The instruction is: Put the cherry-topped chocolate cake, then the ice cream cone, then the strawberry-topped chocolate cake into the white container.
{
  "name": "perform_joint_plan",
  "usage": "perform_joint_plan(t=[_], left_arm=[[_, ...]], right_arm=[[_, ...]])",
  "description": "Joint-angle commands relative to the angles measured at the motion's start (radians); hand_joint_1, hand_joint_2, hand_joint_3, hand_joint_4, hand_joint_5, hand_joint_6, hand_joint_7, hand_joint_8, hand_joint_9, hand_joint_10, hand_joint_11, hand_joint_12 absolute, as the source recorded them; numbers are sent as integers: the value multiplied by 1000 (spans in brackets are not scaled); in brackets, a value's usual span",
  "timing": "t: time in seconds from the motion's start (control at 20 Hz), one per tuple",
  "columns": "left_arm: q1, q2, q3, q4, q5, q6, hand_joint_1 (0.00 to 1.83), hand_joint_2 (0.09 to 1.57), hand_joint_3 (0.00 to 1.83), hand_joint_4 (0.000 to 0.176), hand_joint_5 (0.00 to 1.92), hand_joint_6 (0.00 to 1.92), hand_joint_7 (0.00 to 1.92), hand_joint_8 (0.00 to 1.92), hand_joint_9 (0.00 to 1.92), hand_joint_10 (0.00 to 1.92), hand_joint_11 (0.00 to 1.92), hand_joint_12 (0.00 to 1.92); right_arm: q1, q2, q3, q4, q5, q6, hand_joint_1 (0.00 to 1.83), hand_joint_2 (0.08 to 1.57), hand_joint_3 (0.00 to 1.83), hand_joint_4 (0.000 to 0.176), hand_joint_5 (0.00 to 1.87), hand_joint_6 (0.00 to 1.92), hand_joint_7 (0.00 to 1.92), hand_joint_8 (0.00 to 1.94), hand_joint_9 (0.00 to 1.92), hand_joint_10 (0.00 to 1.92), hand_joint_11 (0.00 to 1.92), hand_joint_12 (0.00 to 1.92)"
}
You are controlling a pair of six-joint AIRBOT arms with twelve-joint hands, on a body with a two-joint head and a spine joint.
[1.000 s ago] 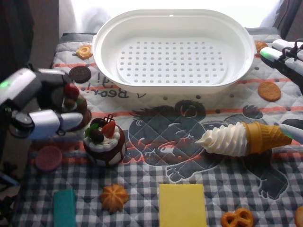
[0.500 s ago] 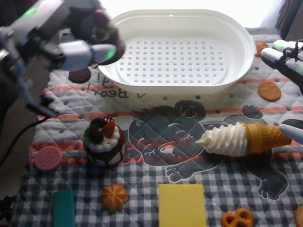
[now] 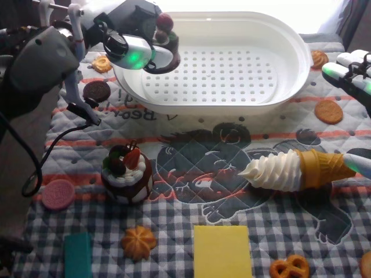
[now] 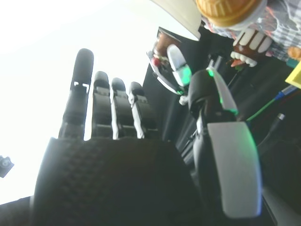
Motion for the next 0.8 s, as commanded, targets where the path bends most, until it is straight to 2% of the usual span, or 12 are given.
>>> perform_joint_plan(t=[0.0,0.05,0.1,0.2,0.25,0.35,0.4,0.45,0.6,0.65,0.7,0.75], left_arm=[[-11,-2,10,-16,-66,29,1171,1237,1,0,710,1252,795,1432,522,1327,317,1852],[-8,-6,12,-43,-64,71,1273,1224,0,0,574,851,755,1381,484,1186,243,1776],[-4,-7,10,-54,-66,87,1129,1177,0,0,523,624,559,894,441,1085,208,1730],[12,-7,6,-70,-78,87,914,1187,0,0,406,234,421,284,276,725,24,1651],[17,-7,5,-70,-78,87,830,1174,0,40,307,101,335,104,202,523,4,1526],[22,-3,-8,-63,-87,86,772,1142,0,78,154,10,159,6,49,304,0,1176],[23,2,-22,-48,-99,85,720,1125,0,112,97,1,78,0,9,134,0,830],[25,9,-38,-32,-112,80,632,1109,0,155,19,0,15,0,1,26,0,256],[41,53,-89,55,-161,-18,659,1088,0,175,0,0,0,0,0,0,0,9],[53,82,-112,112,-187,-104,521,1098,0,176,0,0,0,0,0,0,0,0],[61,101,-128,149,-209,-165,445,1107,4,176,0,0,0,0,0,0,0,0],[86,148,-172,217,-274,-268,420,1160,27,160,0,0,0,0,0,0,0,0]], right_arm=[[6,2,3,-10,126,-2,433,1313,1,0,0,0,0,0,0,2,0,1206],[6,2,3,-10,126,-2,465,1307,0,0,0,0,0,0,6,3,0,1201],[6,2,3,-10,127,-2,457,1305,0,0,0,0,0,0,22,10,0,1273],[6,2,3,-9,127,1,466,1311,1,0,0,0,0,0,48,21,0,1344],[5,2,2,-9,127,1,443,1311,1,0,0,0,0,0,47,21,0,1338],[5,2,2,-9,127,5,466,1300,0,0,0,0,0,0,55,24,0,1351],[5,2,2,-9,127,12,469,1300,0,0,0,0,0,0,50,22,0,1305],[5,2,2,-10,127,18,479,1294,0,0,0,0,0,0,50,22,0,1322],[-9,2,15,-26,113,53,450,1255,0,0,0,0,0,0,31,14,0,1374],[-11,2,26,-46,97,89,511,1227,0,0,0,0,0,0,130,68,0,1553],[-9,2,32,-57,87,111,573,1214,0,0,0,0,0,0,128,76,0,1477],[-3,-2,46,-85,59,146,588,1195,0,26,0,0,0,0,99,68,0,1382]])
